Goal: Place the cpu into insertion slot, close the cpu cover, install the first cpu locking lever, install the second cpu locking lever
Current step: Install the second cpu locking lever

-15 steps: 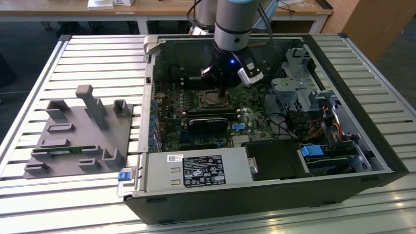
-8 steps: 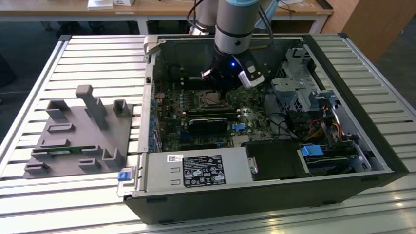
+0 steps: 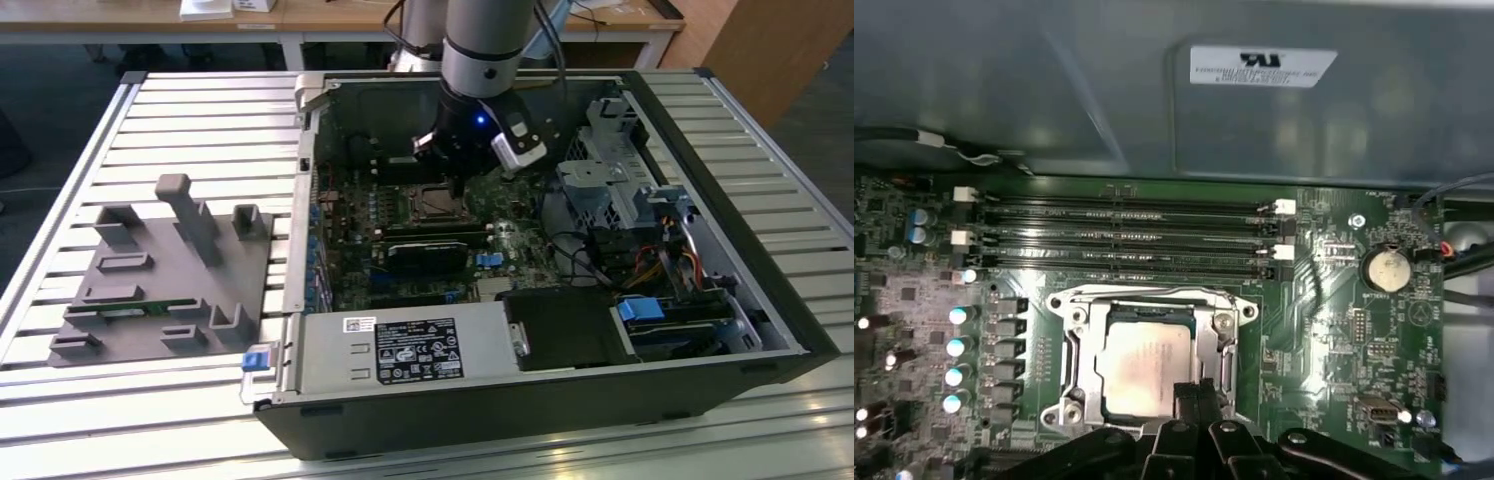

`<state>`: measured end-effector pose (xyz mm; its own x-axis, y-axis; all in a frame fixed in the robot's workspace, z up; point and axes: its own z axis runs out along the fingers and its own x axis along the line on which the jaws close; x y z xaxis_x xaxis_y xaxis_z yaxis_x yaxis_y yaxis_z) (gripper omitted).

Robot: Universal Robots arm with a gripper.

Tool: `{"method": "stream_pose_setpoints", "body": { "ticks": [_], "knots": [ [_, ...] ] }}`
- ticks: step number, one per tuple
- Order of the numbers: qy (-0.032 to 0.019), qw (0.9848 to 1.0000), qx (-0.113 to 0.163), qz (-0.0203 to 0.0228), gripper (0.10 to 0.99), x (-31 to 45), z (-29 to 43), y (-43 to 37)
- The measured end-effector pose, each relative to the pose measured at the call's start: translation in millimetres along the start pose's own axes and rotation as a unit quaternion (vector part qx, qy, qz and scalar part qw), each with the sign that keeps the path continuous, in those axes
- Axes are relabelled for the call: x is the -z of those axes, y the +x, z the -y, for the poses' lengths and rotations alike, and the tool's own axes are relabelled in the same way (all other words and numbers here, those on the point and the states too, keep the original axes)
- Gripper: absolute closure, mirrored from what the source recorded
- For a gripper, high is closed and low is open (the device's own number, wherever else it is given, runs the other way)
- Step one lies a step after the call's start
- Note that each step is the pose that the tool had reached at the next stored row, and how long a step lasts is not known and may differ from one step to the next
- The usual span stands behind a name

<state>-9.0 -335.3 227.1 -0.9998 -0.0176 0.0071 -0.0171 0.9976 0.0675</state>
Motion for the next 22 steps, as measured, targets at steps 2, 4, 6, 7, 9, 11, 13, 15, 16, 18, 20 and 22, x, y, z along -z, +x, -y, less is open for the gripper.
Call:
{"method": "stream_pose_setpoints", "body": {
  "ticks": [2, 4, 6, 7, 9, 11, 13, 15, 16, 18, 20, 22],
  "knots": [
    [-0.0001, 1.0, 0.0, 0.0001, 0.98, 1.7, -0.1, 0.0],
    [-0.0002, 1.0, 0.0, 0.0001, 0.98, 1.8, 0.9, 0.1],
    [0.0, 1.0, 0.001, 0.0, 0.98, 2.0, 3.9, 0.2],
    [0.0, 1.0, 0.001, -0.0001, 0.98, 2.2, 6.5, 0.3],
    [-0.0001, 1.0, 0.001, 0.0, 0.98, 2.4, 11.6, 0.6],
    [-0.0001, 1.0, 0.001, -0.0004, 0.98, 2.7, 18.1, 0.8],
    [-0.0003, 1.0, 0.001, -0.0024, 0.98, 2.8, 24.3, 0.9],
    [-0.0029, 1.0, 0.001, -0.004, 0.98, 2.5, 29.0, 1.0],
    [-0.0059, 1.0, 0.001, -0.0039, 0.98, 2.2, 30.1, 1.4],
    [-0.0103, 0.9999, 0.001, -0.0039, 0.98, 1.7, 31.3, 3.3],
    [-0.0124, 0.9999, 0.002, -0.0039, 0.98, 1.2, 31.7, 8.8],
    [-0.0143, 0.9999, 0.002, -0.0039, 0.98, 1.0, 32.4, 15.3]
  ]
}}
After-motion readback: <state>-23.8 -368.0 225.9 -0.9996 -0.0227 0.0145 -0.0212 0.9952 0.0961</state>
